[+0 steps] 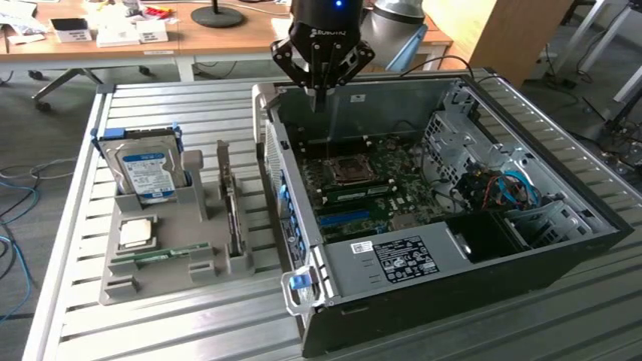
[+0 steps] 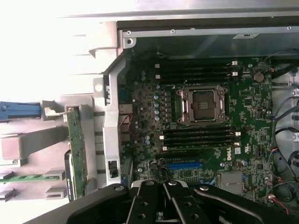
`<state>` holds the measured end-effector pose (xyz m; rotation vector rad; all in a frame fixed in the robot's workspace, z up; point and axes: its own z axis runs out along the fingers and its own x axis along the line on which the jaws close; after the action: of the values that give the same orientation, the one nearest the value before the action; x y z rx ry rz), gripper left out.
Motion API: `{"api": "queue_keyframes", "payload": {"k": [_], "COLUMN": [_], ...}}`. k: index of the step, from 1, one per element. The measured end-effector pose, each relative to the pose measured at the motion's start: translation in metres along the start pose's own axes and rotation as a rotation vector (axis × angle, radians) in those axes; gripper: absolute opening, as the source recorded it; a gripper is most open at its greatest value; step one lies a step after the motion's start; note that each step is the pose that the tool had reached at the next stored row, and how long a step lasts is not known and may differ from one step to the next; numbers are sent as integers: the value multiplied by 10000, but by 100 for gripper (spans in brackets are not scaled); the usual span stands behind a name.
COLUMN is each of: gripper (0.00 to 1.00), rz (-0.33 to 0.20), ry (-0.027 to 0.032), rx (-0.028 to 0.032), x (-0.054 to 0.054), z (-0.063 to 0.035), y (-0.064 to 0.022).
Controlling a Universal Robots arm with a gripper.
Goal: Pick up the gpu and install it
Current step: 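Reach for the gpu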
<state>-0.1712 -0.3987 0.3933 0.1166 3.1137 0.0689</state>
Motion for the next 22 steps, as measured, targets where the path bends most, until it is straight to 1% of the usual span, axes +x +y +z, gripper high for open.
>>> {"api": "queue_keyframes", "payload": {"k": [22], "gripper": [11], "rz": [0], "ry": [-1], "rx": [0], "x": [266], "z": [-7], "y": [-18]}}
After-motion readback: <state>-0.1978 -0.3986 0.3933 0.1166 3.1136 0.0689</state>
